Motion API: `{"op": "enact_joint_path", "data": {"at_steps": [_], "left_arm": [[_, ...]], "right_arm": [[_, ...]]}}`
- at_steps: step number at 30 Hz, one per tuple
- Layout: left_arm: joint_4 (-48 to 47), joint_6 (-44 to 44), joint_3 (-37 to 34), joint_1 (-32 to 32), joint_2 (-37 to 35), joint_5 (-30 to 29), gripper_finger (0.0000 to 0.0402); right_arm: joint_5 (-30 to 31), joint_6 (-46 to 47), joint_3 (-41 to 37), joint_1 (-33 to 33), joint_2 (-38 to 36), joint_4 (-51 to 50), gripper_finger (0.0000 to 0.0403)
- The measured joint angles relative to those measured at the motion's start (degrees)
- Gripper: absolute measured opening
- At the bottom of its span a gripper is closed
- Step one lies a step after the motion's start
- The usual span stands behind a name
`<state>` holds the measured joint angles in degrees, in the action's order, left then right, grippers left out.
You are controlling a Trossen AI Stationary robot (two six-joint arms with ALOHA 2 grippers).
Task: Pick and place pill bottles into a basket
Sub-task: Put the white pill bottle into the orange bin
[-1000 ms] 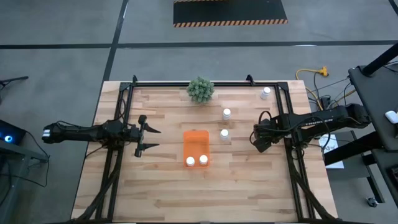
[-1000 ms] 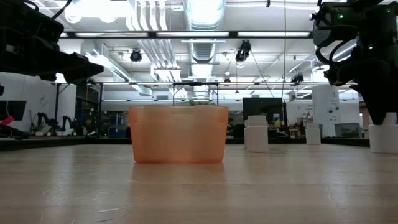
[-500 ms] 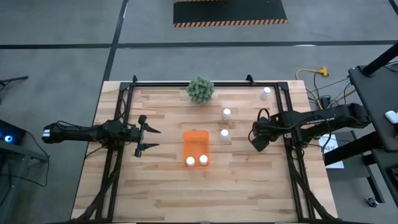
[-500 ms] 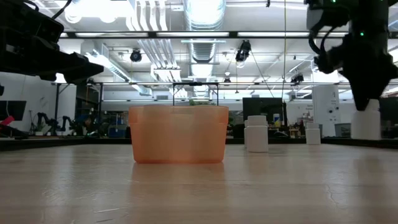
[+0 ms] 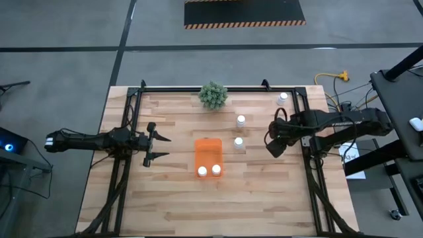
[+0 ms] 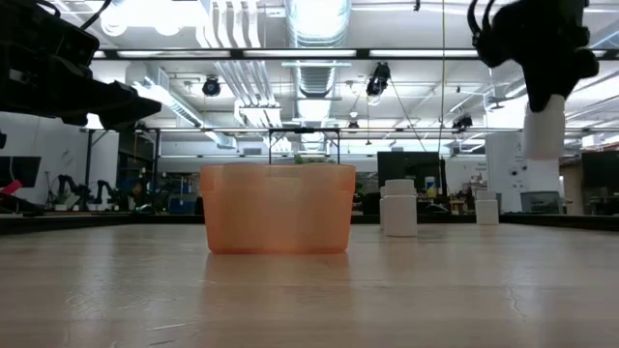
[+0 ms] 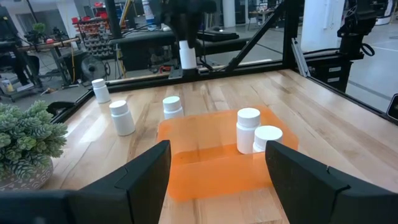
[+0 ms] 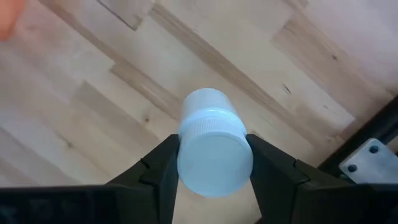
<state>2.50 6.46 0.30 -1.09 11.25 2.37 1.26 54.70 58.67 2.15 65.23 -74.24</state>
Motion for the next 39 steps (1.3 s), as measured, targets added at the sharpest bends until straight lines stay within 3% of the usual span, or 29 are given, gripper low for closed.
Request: {"op": "enact_joint_path", "data": {"at_steps": [6,21,29,39], "left_arm": [[0.02,0.00,0.00,0.01,0.11,0.00,0.0245],[0.04,0.00,0.00,0.01,0.04,0.00,0.0245],[-0.02,0.00,0.00,0.00,0.01,-0.01,0.0245],[0.00,0.00,0.00,0.01,-0.02,0.00,0.0245]], "right_arm": [[0.00,-2.74,7.85,1.07,5.30,-5.17,0.0149],[-1.62,-24.80,28.80,2.97,24.19,-5.85,0.0149],[-1.29,-35.43,39.10,2.93,35.01,-12.20,0.0149],[0.23,-42.58,50.21,2.65,42.26,-12.54,0.0149]]}}
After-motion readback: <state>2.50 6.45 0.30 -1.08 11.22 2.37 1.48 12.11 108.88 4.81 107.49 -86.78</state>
